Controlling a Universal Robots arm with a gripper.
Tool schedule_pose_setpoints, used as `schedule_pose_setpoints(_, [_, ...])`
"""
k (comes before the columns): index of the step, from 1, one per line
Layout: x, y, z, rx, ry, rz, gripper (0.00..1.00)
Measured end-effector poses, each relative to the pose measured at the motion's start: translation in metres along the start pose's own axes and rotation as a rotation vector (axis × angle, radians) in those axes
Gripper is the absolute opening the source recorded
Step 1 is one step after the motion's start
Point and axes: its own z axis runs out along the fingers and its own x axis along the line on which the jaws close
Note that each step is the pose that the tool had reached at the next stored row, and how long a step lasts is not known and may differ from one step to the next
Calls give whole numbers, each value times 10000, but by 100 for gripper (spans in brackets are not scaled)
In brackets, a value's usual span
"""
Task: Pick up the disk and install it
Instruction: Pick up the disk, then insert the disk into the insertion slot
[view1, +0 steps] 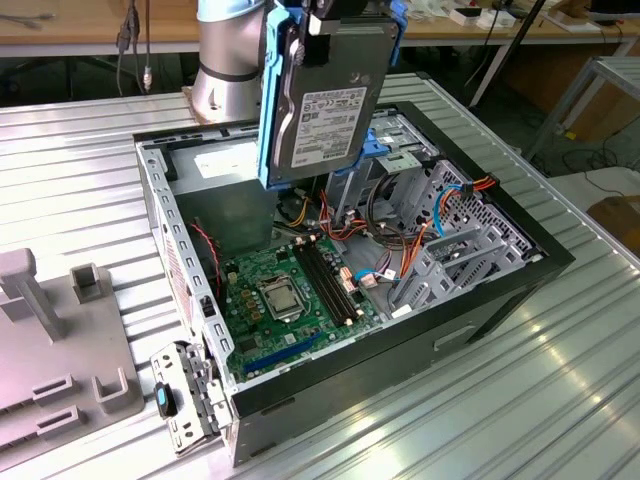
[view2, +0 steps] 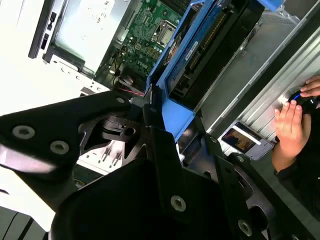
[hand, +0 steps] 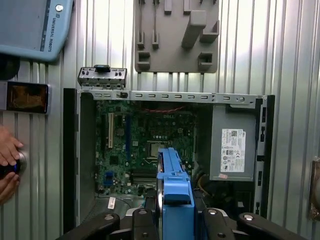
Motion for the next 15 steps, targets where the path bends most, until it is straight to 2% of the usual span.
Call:
schedule_pose_setpoints(2, [3, -96, 21, 0, 0, 0, 37])
schedule_pose_setpoints(3, [6, -185, 41, 0, -1, 0, 37])
schedule_pose_setpoints(6, [10, -331, 68, 6, -1, -1, 37])
schedule_pose_setpoints(15, [10, -332, 68, 7, 0, 0, 37])
